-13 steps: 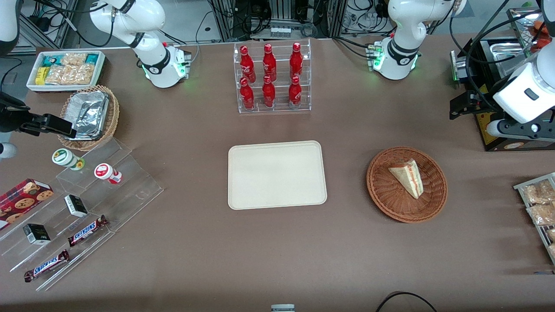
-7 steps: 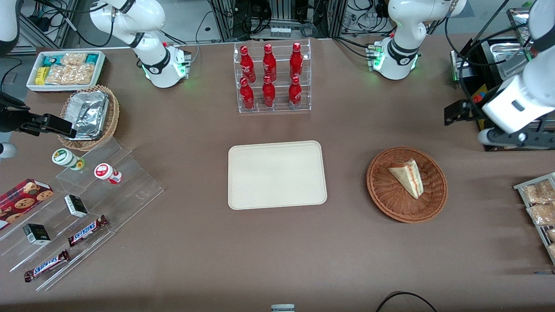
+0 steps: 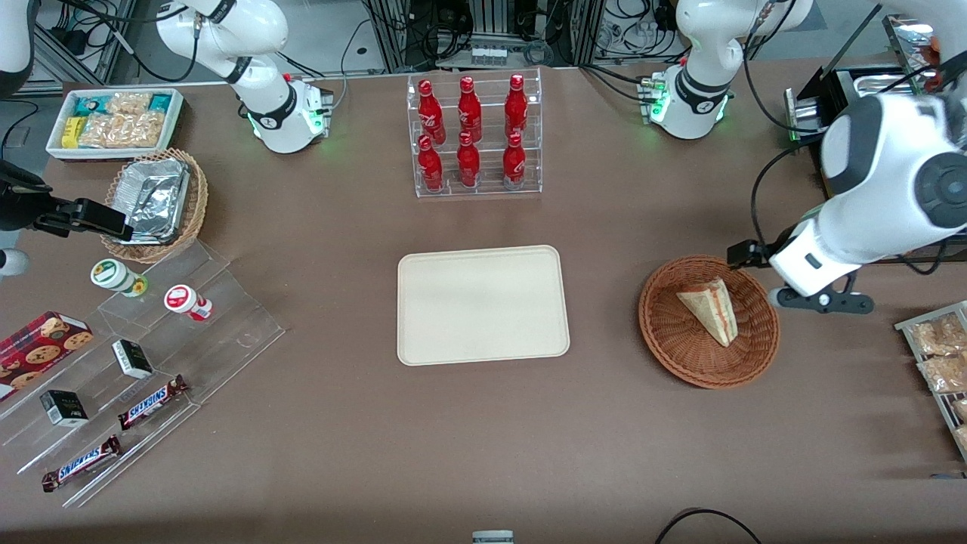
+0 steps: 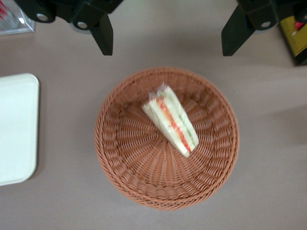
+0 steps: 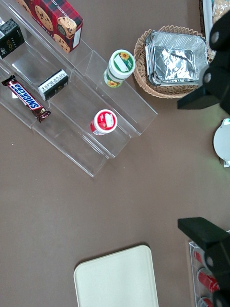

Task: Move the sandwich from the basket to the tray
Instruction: 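Move the left gripper over the wrapped sandwich in the wicker basket, then lower the open left gripper around the sandwich's upright edge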

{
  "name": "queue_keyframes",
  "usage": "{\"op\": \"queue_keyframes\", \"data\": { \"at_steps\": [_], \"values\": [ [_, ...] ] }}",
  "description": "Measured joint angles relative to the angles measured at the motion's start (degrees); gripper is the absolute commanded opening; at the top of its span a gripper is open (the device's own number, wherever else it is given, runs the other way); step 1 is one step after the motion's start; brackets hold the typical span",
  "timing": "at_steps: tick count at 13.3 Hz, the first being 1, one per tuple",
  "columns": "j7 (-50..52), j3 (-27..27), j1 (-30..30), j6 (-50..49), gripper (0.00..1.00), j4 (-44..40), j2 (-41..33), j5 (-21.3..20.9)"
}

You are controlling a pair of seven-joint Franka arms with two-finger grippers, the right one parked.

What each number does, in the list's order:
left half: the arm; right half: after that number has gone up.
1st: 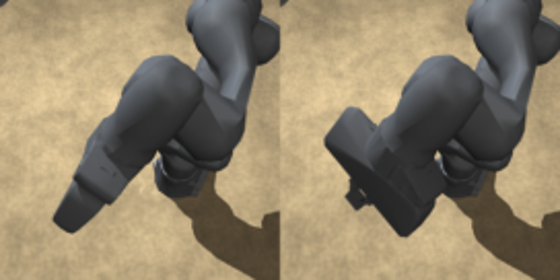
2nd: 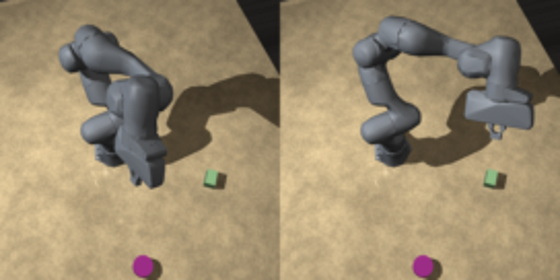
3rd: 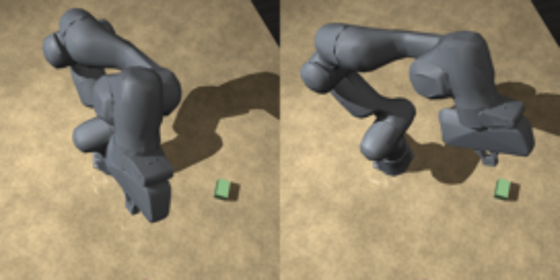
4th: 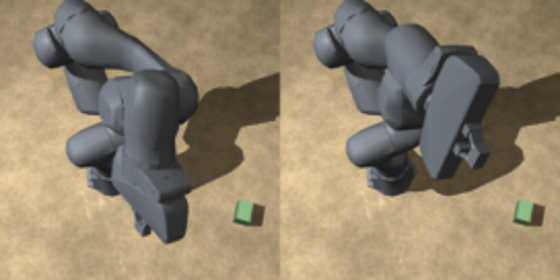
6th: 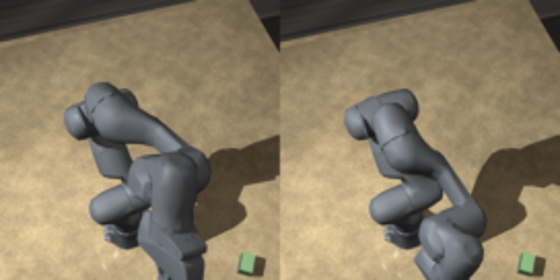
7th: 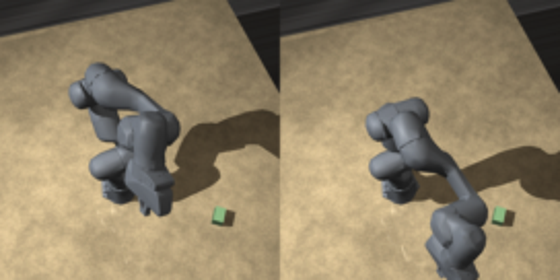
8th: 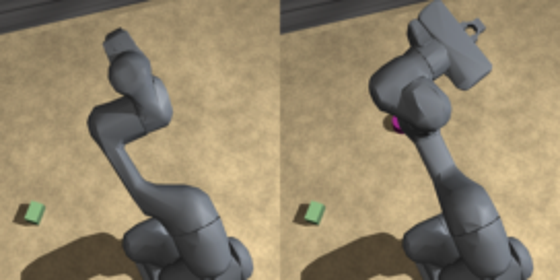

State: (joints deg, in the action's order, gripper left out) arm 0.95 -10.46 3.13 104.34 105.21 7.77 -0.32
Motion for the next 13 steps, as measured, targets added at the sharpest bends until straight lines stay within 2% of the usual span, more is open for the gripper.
{"op": "queue_keyframes", "data": {
  "at_steps": [3,7,9,13],
  "values": [
    [0.16,0.01,0.0,9.57,1.0,7.33,0.02,0.0],
    [4.39,0.09,0.02,17.14,1.0,12.39,-0.04,0.0],
    [10.41,0.15,0.05,19.22,1.0,13.92,-0.3,0.0],
    [30.06,0.2,0.08,20.6,1.0,15.34,-0.46,-0.01]
  ]
}}
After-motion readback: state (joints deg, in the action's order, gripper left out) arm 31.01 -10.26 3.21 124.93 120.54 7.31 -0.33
